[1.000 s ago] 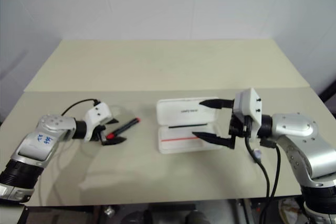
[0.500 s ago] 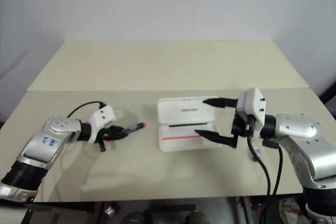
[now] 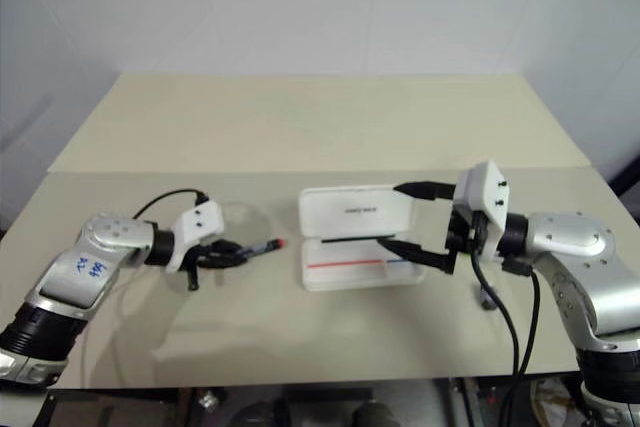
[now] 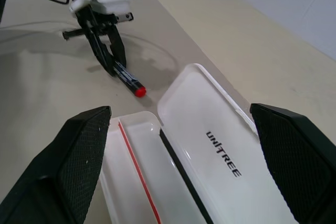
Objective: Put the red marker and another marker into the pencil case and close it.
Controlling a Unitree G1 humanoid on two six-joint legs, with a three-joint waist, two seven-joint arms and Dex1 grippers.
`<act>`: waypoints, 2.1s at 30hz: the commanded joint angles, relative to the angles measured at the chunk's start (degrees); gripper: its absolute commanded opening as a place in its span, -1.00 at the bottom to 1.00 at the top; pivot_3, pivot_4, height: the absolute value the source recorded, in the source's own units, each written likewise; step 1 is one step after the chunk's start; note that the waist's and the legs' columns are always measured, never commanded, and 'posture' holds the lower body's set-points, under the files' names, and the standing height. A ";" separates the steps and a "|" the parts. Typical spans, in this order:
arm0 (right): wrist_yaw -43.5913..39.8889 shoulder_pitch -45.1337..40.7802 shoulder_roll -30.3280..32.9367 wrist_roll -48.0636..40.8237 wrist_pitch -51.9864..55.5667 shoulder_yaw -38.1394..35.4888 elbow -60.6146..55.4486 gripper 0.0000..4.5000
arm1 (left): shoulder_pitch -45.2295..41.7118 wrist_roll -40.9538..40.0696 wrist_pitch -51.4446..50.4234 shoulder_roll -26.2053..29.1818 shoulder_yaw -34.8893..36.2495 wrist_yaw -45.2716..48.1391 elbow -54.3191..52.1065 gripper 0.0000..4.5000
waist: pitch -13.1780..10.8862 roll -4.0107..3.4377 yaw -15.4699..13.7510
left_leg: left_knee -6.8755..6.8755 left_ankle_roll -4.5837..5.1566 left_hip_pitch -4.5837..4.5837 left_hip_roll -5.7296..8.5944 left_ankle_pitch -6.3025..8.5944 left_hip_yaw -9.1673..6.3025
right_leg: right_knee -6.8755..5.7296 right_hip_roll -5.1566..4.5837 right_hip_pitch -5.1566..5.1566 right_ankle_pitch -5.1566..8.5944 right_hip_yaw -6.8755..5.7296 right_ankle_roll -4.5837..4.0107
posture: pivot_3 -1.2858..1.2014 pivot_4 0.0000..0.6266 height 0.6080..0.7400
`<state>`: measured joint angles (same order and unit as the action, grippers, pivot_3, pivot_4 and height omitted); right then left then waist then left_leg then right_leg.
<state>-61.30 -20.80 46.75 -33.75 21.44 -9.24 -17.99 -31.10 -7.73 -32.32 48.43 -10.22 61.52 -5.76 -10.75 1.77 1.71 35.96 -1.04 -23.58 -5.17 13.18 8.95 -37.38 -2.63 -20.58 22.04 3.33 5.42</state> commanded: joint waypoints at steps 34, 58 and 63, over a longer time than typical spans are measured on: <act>8.89 22.44 1.32 -2.88 3.58 -17.74 -15.87 1.00 | -20.91 7.42 -0.11 -24.44 -18.37 -0.88 10.17 -0.75 | -0.03 0.03 -0.05 | 0.26 -0.06 0.04 0.38 0.06 0.13 | -0.12 0.20 0.06 0.22 0.19 0.49 | 0.03 -0.52 1.00; 15.53 25.09 -0.49 -4.88 4.02 -16.66 -20.94 1.00 | -21.62 10.90 0.19 -29.46 -17.27 -6.94 15.52 -0.75 | -0.03 0.03 -0.13 | 0.32 0.05 0.04 0.43 -0.01 -0.02 | -0.18 0.09 0.18 0.16 0.14 0.59 | 0.03 -0.52 1.00; 15.43 24.61 -0.42 -5.05 4.15 -16.22 -20.69 1.00 | -21.66 11.04 -0.21 -29.67 -17.35 -7.54 15.59 -0.01 | -0.03 0.03 -0.13 | 0.30 0.05 0.04 0.43 -0.01 -0.03 | -0.17 0.10 0.17 0.17 0.14 0.59 | 0.03 -0.52 1.00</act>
<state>-46.32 4.40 46.29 -37.51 25.83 -25.09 -37.04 -51.32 2.86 -32.51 19.09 -29.08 54.51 10.09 -10.78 1.80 1.58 36.27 -0.99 -23.54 -4.74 13.17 8.93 -37.55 -2.53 -20.41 22.20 3.46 6.01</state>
